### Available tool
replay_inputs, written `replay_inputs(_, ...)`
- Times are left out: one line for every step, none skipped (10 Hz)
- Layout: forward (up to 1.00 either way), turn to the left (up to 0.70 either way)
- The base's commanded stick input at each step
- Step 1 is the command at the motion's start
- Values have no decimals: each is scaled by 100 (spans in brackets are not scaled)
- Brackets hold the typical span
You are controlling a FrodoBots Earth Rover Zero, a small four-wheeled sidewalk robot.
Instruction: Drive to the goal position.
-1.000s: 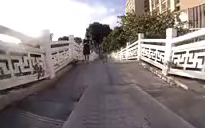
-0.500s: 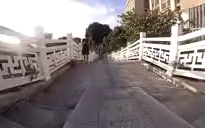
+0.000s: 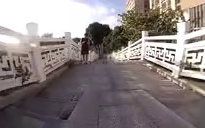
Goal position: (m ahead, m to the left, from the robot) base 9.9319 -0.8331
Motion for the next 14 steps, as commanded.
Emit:
replay_inputs(45, 0)
replay_inputs(45, 0)
replay_inputs(45, 0)
replay_inputs(45, 0)
replay_inputs(45, 0)
replay_inputs(45, 0)
replay_inputs(45, 0)
replay_inputs(45, 0)
replay_inputs(45, 0)
replay_inputs(45, 0)
replay_inputs(45, 0)
replay_inputs(45, 0)
replay_inputs(45, 0)
replay_inputs(45, 0)
